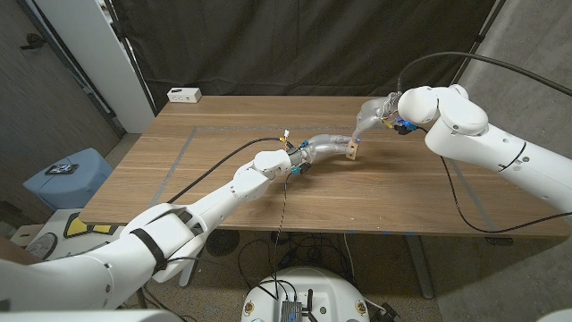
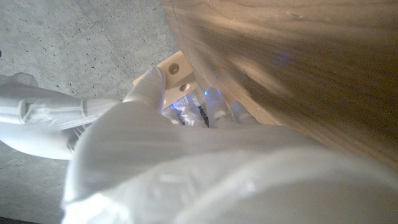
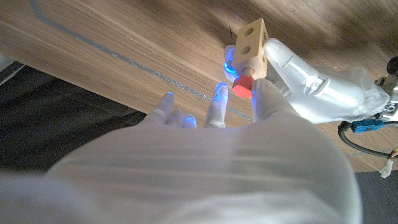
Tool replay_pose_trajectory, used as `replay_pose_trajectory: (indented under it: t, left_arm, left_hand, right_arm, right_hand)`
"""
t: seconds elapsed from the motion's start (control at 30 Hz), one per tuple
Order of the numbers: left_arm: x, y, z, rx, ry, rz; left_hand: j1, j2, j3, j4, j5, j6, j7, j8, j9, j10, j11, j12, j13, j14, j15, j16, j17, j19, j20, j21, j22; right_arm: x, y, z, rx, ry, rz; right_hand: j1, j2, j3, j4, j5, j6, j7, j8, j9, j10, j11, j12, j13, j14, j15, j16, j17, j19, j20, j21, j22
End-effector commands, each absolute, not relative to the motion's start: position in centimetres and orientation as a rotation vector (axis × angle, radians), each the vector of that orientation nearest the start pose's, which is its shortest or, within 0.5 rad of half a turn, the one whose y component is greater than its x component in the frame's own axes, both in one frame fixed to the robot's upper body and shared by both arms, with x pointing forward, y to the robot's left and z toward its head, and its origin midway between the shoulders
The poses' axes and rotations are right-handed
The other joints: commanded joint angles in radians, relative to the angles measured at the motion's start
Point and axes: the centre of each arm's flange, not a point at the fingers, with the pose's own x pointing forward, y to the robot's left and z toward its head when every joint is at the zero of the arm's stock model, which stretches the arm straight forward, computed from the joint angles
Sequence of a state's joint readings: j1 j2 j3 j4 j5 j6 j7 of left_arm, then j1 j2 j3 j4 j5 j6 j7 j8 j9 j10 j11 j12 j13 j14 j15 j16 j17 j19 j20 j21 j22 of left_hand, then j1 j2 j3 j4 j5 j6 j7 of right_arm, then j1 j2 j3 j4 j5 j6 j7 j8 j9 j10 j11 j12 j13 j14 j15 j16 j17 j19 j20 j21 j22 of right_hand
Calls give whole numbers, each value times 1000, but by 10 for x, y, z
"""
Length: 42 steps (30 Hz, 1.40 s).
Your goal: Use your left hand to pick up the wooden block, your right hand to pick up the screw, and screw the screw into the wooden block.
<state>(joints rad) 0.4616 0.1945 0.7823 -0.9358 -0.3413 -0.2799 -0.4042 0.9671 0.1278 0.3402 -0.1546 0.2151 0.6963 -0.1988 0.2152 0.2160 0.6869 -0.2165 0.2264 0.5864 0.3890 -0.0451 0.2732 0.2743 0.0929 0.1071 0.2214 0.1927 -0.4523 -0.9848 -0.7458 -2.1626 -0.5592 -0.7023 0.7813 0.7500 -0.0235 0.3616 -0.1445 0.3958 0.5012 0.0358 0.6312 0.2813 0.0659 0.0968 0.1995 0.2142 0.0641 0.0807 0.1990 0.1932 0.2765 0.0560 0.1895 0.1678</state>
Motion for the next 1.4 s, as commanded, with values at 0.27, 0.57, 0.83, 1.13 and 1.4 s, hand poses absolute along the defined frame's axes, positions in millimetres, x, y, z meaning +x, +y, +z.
replay_pose_trajectory:
  t: [0.27,0.57,0.83,1.13,1.4]
  left_arm:
    - [670,18,-20,445,-508,-860]
    - [671,18,-19,447,-510,-860]
    - [671,17,-20,447,-506,-861]
    - [673,17,-19,447,-504,-860]
    - [675,16,-19,448,-501,-864]
  left_hand:
    - [0,7,5,1,6,7,4,5,4,5,0,8,3,7,-79,-5,-1,-2,6,5,2]
    - [-2,7,5,2,6,7,2,5,4,5,0,8,3,7,-81,-5,-1,-2,6,5,2]
    - [-2,7,6,2,6,8,3,5,4,5,0,8,3,7,-80,-5,-1,-2,6,5,2]
    - [-2,8,6,2,6,6,2,4,4,4,0,8,2,7,-81,-5,-1,-2,6,5,2]
    - [-1,8,6,1,6,7,3,4,4,5,0,8,2,7,-81,-5,-1,-2,6,5,2]
  right_arm:
    - [528,-209,117,-1643,-140,190]
    - [530,-211,116,-1644,-134,185]
    - [531,-212,114,-1641,-133,181]
    - [533,-214,112,-1638,-132,177]
    - [534,-215,110,-1634,-131,175]
  right_hand:
    - [-19,-4,-4,5,3,-24,5,-12,-1,-18,4,-4,2,-8,7,-3,5,-9,4,-4,2]
    - [-5,3,8,-5,4,16,-4,4,2,-12,3,0,2,-7,4,-3,2,-6,2,-1,2]
    - [7,9,16,-12,5,42,-10,17,6,-3,3,4,2,-2,3,-1,0,0,-1,2,2]
    - [18,16,22,-16,4,71,-16,32,11,9,0,8,2,6,-3,2,-2,6,-4,3,2]
    - [23,18,24,-18,2,91,-19,43,15,16,0,10,2,9,-6,2,-2,11,-6,4,2]
